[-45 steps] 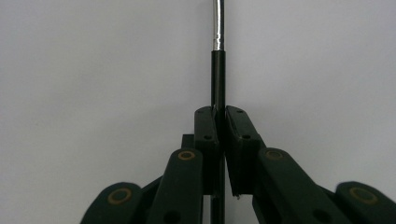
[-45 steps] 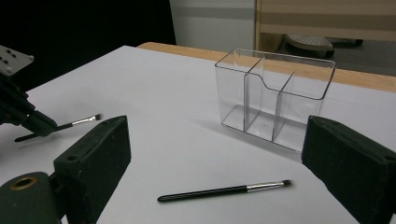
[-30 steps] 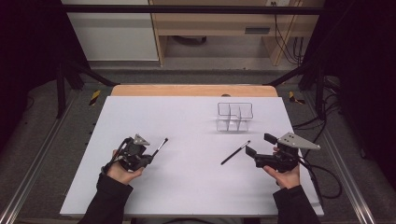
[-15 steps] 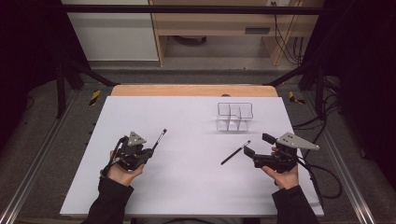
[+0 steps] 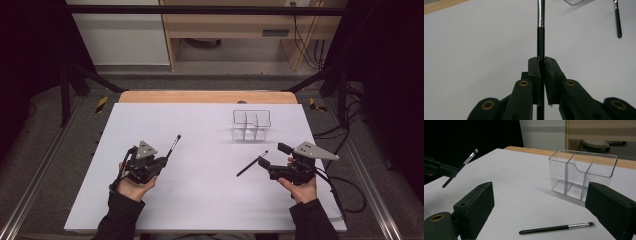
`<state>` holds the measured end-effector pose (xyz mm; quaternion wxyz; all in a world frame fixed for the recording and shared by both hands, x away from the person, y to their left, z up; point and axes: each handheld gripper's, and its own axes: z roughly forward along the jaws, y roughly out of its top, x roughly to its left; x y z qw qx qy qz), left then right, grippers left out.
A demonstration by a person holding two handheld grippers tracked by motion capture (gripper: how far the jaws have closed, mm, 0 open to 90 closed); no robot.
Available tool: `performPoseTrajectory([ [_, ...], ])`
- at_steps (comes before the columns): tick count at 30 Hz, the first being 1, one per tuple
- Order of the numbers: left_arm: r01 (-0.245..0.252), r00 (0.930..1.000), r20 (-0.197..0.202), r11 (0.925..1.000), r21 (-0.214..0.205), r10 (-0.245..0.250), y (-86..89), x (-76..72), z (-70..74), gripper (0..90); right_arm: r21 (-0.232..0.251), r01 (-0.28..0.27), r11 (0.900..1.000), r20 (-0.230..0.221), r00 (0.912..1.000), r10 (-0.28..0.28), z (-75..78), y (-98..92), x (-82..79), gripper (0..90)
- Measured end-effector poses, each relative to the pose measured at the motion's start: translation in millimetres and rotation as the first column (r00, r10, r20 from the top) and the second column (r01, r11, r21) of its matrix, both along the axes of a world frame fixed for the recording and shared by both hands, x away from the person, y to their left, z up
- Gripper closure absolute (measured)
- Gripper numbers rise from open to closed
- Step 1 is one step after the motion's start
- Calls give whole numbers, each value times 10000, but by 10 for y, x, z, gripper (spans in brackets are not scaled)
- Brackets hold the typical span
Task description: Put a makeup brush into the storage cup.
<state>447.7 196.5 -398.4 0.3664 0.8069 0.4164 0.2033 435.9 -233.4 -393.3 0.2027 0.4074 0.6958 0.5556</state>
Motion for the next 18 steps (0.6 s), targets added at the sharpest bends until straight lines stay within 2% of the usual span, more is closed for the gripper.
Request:
performPoseTrajectory([
  [5,107,9996,268,9999,17,-108,-71,-35,20,835,-11,-37,10000,-53,10000,37,-8,31,7,92],
  [6,66,9993,373,9999,-84,-63,-90,-39,19,835,-20,-44,10000,-79,10000,44,-6,39,7,93],
  [12,80,9988,481,10000,-39,-78,-133,-28,47,835,197,-210,9996,-74,9997,212,8,111,32,95],
  [18,46,9971,763,9992,-403,-16,-199,7,117,835,375,-249,9990,-118,9996,254,40,171,62,98],
])
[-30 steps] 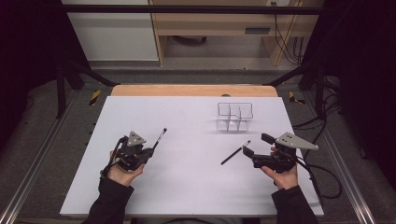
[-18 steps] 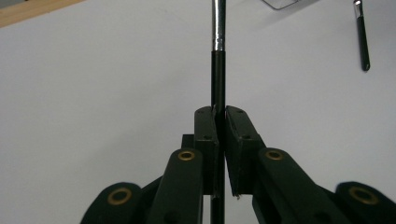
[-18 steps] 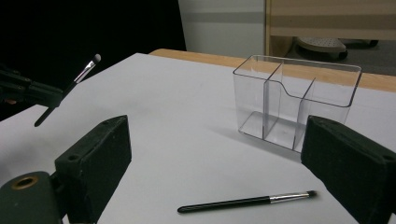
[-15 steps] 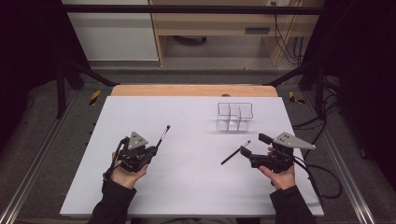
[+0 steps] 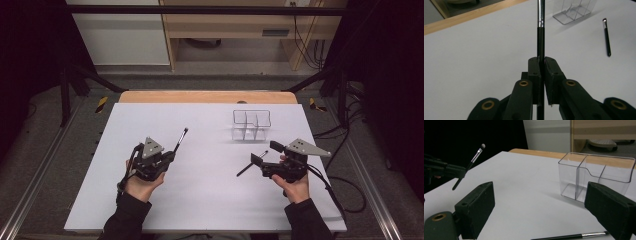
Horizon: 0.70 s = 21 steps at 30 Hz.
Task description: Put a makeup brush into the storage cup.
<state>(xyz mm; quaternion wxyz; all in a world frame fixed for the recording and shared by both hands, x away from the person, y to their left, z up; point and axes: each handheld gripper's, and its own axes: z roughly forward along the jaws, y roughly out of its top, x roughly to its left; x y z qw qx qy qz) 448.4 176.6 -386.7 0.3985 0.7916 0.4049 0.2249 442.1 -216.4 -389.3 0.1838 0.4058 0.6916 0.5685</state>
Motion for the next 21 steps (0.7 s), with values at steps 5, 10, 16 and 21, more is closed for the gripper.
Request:
performPoseTrajectory([
  [5,38,9997,233,9996,-291,-31,-81,18,70,835,202,-94,9998,100,9999,92,55,46,5,101],
  [10,122,9991,412,9987,-502,-101,-175,37,112,835,346,-125,9993,168,9998,119,107,90,13,104],
  [16,192,9983,569,9968,-778,-148,-282,46,150,835,553,-178,9983,104,9998,172,152,142,38,111],
  [21,295,9976,651,9939,-1064,-227,-360,39,173,835,827,-318,9961,30,9995,317,195,208,59,119],
])
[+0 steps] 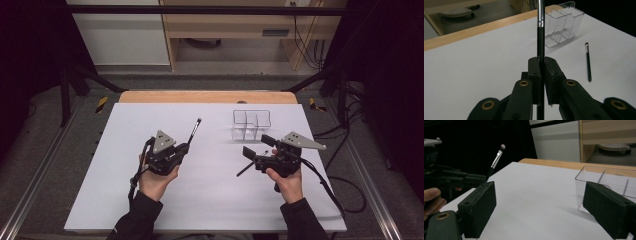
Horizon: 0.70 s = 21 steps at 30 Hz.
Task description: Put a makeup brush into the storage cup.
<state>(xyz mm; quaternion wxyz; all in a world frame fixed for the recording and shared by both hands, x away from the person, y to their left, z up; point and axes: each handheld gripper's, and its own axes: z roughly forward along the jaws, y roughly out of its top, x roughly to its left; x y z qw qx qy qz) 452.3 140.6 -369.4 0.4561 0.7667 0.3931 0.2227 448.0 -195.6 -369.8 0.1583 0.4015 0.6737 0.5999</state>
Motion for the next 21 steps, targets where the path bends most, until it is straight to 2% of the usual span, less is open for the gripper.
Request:
performPoseTrajectory([
  [6,211,9997,142,9979,-612,-203,-89,-44,-1,835,154,-345,9993,-62,9994,346,24,119,30,134],
  [11,338,9991,283,9978,-575,-322,-159,-84,-21,835,287,-555,9980,-133,9983,559,28,207,58,151],
  [14,394,9987,337,9974,-611,-374,-196,-100,-43,835,557,-670,9962,-228,9974,683,26,266,77,163],
  [19,460,9983,387,9966,-680,-434,-250,-121,-88,835,580,-698,9959,-341,9968,719,6,350,108,189],
  [21,493,9981,400,9972,-557,-471,-281,-128,-109,835,651,-726,9952,-477,9960,758,0,381,121,195],
])
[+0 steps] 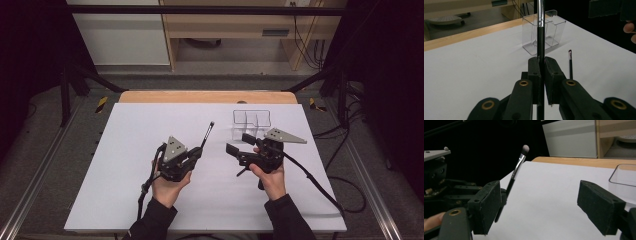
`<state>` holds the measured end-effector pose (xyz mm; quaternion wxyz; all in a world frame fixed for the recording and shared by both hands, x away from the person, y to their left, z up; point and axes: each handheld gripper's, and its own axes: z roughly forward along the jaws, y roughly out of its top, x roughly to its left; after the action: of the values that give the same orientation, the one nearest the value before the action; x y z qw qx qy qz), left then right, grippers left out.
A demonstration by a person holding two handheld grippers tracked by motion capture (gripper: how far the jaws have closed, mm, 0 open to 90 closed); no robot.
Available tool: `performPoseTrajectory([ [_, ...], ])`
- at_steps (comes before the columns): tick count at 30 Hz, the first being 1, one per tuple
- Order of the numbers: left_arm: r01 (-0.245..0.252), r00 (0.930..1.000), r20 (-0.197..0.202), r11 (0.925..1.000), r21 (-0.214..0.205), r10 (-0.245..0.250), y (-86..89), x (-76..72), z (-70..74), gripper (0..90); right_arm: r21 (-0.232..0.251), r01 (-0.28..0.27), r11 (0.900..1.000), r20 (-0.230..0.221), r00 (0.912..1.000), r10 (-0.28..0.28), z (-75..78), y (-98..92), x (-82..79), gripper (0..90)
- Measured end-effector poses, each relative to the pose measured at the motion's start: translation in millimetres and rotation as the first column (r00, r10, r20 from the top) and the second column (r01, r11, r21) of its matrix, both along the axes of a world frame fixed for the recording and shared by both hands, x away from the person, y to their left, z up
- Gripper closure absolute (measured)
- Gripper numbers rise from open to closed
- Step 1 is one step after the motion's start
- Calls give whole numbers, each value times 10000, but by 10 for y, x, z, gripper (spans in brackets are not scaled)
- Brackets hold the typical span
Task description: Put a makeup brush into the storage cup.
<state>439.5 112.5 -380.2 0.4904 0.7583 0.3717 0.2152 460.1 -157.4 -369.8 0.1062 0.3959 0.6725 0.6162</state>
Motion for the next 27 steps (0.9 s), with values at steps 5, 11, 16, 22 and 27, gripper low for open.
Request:
performPoseTrajectory([
  [5,60,10000,40,10000,-45,-60,-71,-23,-25,835,77,-142,9999,-98,9999,143,-7,58,18,216],
  [11,201,9998,33,9998,-64,-200,-167,-59,-51,835,427,-191,9989,-323,9993,204,-28,92,34,247],
  [16,371,9993,-13,9993,-99,-371,-276,-79,-80,835,432,-246,9988,-412,9988,264,-24,86,25,270],
  [22,541,9985,69,9985,-92,-540,-375,-120,-69,835,417,-302,9987,-507,9982,323,-42,101,29,339],
  [27,596,9981,160,9981,-144,-593,-395,-149,-40,835,485,-277,9984,-637,9975,308,-43,101,33,404],
])
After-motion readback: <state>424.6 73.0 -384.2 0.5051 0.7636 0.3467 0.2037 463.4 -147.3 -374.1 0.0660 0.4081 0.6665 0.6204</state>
